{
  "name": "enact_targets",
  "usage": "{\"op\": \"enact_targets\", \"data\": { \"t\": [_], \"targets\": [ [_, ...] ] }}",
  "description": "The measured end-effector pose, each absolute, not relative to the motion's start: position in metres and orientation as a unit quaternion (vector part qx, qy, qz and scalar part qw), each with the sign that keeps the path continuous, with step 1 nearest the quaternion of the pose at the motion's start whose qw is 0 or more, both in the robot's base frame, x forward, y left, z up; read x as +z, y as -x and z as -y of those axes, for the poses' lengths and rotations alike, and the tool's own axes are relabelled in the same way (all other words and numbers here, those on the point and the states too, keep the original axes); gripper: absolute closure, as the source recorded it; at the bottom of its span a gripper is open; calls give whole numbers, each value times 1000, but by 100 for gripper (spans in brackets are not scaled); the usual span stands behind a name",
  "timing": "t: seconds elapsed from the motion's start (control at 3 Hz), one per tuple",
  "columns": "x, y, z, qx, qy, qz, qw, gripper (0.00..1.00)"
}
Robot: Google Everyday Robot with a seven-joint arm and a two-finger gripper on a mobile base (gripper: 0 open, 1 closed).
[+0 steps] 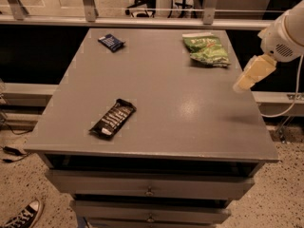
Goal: Pick green jalapeno chip bag
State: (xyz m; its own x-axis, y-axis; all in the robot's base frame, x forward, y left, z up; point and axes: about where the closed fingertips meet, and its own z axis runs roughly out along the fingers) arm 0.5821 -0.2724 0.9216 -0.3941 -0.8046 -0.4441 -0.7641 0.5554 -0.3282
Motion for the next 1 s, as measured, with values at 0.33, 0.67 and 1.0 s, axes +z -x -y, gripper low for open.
{"op": "enact_targets", "data": {
  "t": [0.33, 0.67, 1.0],
  "targets": [
    [898, -629, 288, -1, 411, -854, 318, 0],
    [878, -676, 301, 42, 348, -860, 371, 0],
    [870, -718, 311, 75, 299, -852, 423, 0]
  ]
}}
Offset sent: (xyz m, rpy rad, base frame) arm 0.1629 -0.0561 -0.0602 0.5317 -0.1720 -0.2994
